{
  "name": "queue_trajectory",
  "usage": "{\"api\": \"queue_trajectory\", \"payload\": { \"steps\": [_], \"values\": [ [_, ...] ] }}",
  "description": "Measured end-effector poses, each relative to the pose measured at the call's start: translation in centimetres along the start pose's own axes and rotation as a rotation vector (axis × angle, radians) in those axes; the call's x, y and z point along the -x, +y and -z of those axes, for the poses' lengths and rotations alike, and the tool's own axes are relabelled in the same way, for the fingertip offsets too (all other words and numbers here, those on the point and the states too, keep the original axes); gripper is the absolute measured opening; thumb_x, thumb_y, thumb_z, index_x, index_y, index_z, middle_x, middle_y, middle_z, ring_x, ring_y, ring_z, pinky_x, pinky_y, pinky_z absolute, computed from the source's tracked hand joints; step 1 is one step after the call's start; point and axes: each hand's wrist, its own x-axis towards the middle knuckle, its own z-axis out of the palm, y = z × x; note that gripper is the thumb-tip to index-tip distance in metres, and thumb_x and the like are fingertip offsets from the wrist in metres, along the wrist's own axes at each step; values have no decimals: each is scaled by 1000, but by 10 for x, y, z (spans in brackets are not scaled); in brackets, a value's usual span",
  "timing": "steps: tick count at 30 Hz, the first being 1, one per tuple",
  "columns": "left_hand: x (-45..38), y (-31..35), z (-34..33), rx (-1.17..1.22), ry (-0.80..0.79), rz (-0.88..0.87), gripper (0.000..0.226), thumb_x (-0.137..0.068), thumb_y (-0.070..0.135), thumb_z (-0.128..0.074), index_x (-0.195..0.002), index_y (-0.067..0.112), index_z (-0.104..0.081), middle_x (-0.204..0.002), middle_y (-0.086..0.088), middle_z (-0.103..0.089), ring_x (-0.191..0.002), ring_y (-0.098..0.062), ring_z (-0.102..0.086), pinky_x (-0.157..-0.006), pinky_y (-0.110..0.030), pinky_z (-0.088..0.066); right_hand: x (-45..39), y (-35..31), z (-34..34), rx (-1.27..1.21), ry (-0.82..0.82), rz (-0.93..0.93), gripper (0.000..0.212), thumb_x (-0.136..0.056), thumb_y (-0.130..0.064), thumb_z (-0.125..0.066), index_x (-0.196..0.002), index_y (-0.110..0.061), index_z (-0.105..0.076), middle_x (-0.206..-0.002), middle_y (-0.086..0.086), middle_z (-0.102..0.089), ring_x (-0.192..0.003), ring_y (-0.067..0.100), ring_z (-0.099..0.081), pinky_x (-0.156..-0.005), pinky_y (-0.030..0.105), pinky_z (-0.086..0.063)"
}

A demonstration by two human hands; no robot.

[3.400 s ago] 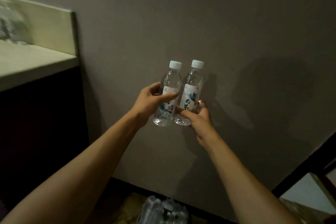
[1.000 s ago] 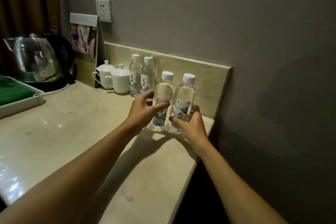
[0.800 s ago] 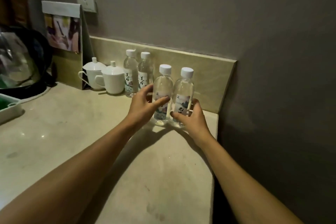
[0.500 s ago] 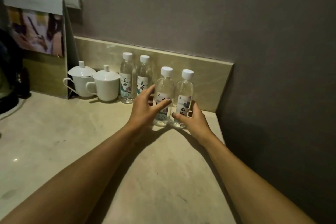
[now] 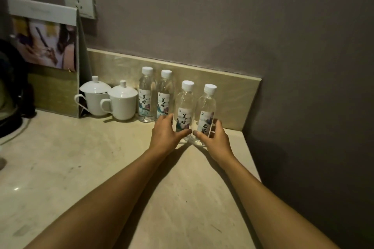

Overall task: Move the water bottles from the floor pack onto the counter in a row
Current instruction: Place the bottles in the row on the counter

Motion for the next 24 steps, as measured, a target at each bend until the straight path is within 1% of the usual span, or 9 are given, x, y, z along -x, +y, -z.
{"api": "queue_trajectory", "payload": {
  "steps": [2, 4, 6, 8, 10, 13, 16, 20, 24],
  "values": [
    [-2, 3, 0, -14, 8, 28, 52, -71, 46, -80, -111, 19, -61, -107, -3, -60, -100, -21, -57, -87, -41, -52, -2, -2, -3, 40, 7, -16, 48, -84, -29, -73, -121, -23, -43, -126, 3, -60, -102, 15, -60, -81, 26, -49],
    [-1, 5, 0, -52, 23, 82, 59, -69, 52, -79, -112, 20, -56, -110, 0, -62, -102, -22, -61, -84, -42, -53, -5, -4, -3, 111, 14, -31, 49, -84, -32, -72, -123, -21, -45, -128, 4, -60, -109, 19, -61, -85, 29, -50],
    [3, 6, 2, -188, 38, 135, 66, -67, 60, -77, -114, 21, -51, -112, 1, -63, -102, -23, -63, -80, -41, -54, -6, -5, -3, 196, 27, -26, 56, -82, -38, -72, -126, -20, -43, -131, 5, -59, -116, 24, -59, -92, 37, -52],
    [7, 5, 2, -278, 48, 144, 66, -67, 63, -75, -112, 21, -51, -111, 1, -64, -98, -22, -63, -76, -39, -54, -3, -3, -5, 270, 47, -23, 61, -80, -43, -73, -126, -21, -40, -131, 4, -57, -116, 26, -59, -92, 43, -53],
    [8, 3, 3, -278, 42, 145, 59, -68, 62, -75, -107, 22, -57, -104, 1, -65, -90, -20, -63, -72, -36, -53, -1, -1, -8, 336, 69, -34, 57, -81, -42, -72, -123, -21, -40, -130, 4, -56, -116, 26, -58, -90, 44, -54],
    [5, 4, 3, -275, 32, 138, 53, -70, 59, -75, -106, 22, -62, -101, 1, -69, -88, -21, -65, -70, -36, -54, -6, 0, -14, 354, 110, -67, 47, -85, -33, -70, -121, -20, -42, -127, 5, -56, -116, 27, -58, -89, 48, -54],
    [2, 6, 4, -328, 35, 132, 52, -72, 60, -72, -106, 22, -63, -101, -1, -69, -90, -24, -66, -73, -39, -56, -11, -1, -20, 339, 110, -81, 44, -87, -31, -68, -121, -21, -42, -126, 5, -58, -115, 27, -58, -89, 49, -53],
    [-7, 9, 5, -464, -2, 115, 49, -80, 55, -68, -110, 17, -62, -103, -6, -68, -96, -26, -64, -71, -32, -47, -17, -2, -24, 356, 107, -81, 42, -87, -32, -68, -117, -23, -39, -125, 7, -60, -112, 29, -60, -87, 51, -54],
    [-14, 16, 6, -637, -66, 80, 49, -87, 56, -60, -111, 13, -63, -108, -9, -67, -101, -27, -63, -75, -34, -47, -22, -4, -27, 393, 119, -78, 39, -89, -33, -65, -114, -21, -37, -124, 9, -59, -110, 31, -59, -83, 46, -54]
  ]
}}
